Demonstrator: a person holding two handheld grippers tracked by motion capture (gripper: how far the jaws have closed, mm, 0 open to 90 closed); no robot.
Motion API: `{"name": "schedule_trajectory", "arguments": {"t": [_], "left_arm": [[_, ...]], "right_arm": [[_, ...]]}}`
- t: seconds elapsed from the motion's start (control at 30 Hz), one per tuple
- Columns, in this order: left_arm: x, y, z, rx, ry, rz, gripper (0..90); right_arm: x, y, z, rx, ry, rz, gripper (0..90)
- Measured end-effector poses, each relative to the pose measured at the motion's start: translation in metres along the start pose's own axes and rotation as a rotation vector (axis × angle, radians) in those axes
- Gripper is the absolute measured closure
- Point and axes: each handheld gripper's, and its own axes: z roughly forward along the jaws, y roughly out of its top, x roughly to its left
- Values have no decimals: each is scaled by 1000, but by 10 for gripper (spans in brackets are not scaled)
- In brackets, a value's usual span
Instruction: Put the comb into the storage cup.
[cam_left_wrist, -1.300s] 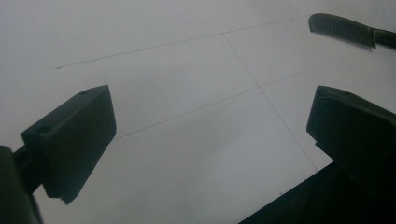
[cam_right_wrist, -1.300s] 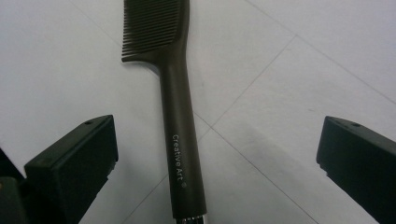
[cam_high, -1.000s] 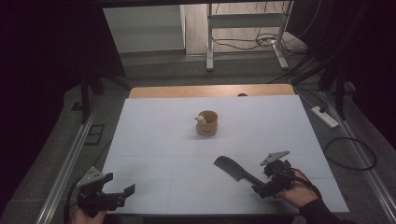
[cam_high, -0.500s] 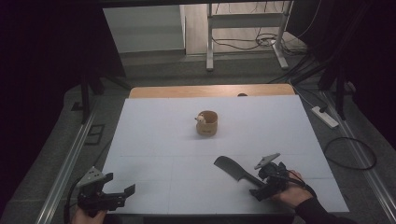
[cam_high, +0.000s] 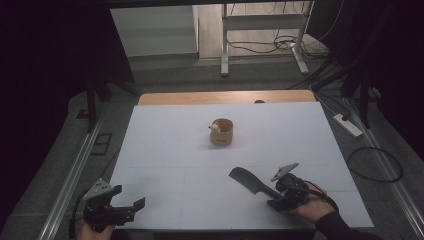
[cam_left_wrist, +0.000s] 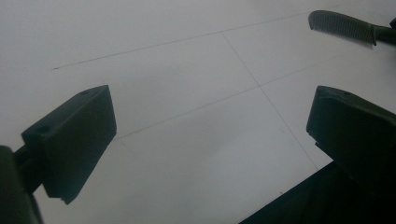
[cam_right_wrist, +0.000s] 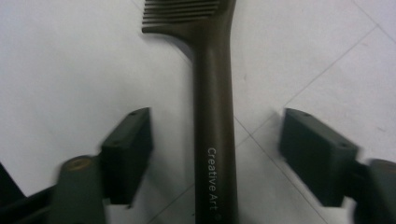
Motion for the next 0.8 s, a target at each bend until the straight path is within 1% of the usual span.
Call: {"name": "schedule_trajectory", "arguments": {"t": [0.07, 0.17, 0.23, 0.27, 0.3, 0.47, 0.6, 0.7, 0.8], "left_arm": [[0, 0, 0, 0, 0, 0, 22], [0, 0, 0, 0, 0, -1, 22], [0, 0, 0, -4, -2, -3, 21], [0, 0, -1, -7, -2, -3, 21], [0, 0, -1, -9, -2, 0, 20], [0, 0, -1, -12, -6, 6, 18], [-1, 0, -1, -13, -16, 17, 17], [0, 0, -2, -6, -27, 17, 10], [1, 1, -3, -1, -42, 19, 8]], "right_arm": [[0, 1, -1, 2, 1, -3, 360], [0, 3, -2, -3, 6, -5, 485], [0, 4, -3, 3, 5, 1, 621], [0, 4, -4, 4, 7, -5, 696], [1, 4, -4, 4, 8, -10, 714], [2, 5, -4, 10, 5, -14, 720], [0, 3, -5, -3, 13, -28, 722], [1, 3, -6, -6, 12, -24, 722], [0, 2, -7, -23, 14, -18, 722]]}}
